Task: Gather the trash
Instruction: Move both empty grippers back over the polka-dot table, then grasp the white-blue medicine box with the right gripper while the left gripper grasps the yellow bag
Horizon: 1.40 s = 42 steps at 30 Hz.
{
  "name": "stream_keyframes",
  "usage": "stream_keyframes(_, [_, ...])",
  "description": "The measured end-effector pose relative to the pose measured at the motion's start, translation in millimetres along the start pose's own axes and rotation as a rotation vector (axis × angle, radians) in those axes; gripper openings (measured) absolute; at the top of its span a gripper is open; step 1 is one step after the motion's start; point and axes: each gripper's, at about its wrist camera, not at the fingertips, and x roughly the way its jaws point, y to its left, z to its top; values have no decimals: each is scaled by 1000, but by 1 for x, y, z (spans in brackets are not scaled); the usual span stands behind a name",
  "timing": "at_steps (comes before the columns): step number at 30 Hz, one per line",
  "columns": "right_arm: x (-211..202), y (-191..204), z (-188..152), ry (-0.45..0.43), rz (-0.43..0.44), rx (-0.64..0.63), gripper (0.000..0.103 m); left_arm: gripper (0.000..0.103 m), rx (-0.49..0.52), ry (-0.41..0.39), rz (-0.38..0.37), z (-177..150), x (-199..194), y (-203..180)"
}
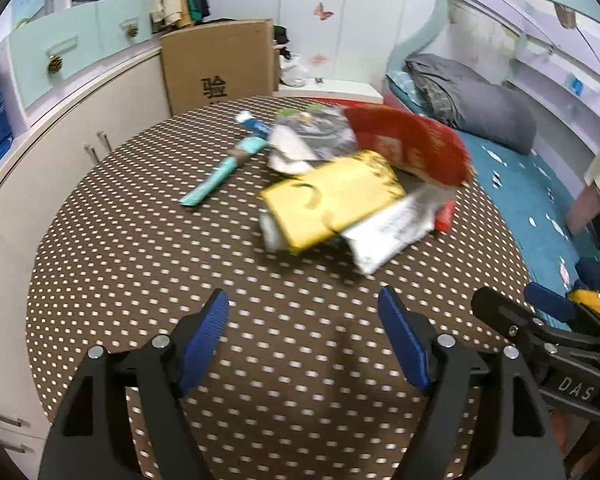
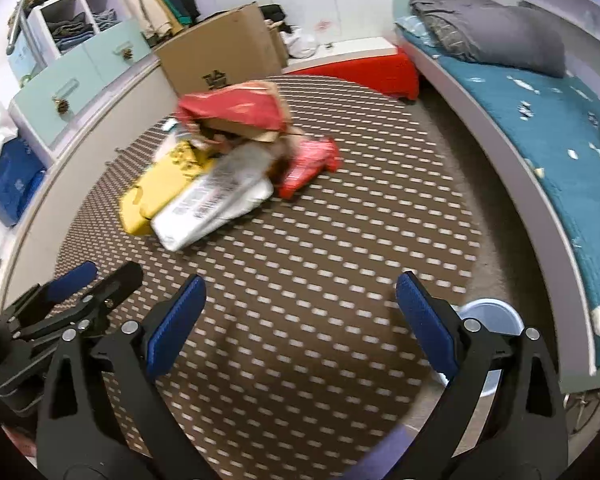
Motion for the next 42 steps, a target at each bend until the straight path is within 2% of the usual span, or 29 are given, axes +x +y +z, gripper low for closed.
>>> stream_keyframes(9, [28,37,23,14,72,18,94,77,-74,-5,42,5,0,52])
stream_keyframes(14, [45,43,35,10,50,53,94,77,-100,3,59,8,3,73])
stream_keyframes(17, [55,44,38,11,7,65,94,77,-111,5,65,9,6,83])
stream_keyframes(20, [67,44,39,32,11,91,94,79,-117,11,63,11,10,87])
stream_keyframes(24, [74,55,42,12,-26,48,93,80,-115,19,50,12,15,91])
stream_keyframes(25, [75,55,42,11,-27,42,84,80,-114,22,46,13,17,91])
stream_keyframes(29, [74,57,42,20,-15,21,70,83,-104,23,14,20,21,87])
stream_keyframes(31, [69,49,40,32,5,37,57,85,-87,15,-3,23,21,83])
stream_keyframes(34, [62,35,38,69,59,67,45,89,-47,4,-42,29,21,69])
stream_keyframes(37, [52,28,31,88,73,52,45,90,-6,7,-87,35,23,50])
stream_keyframes(42, [34,20,23,74,33,-5,39,92,56,31,-163,33,27,18])
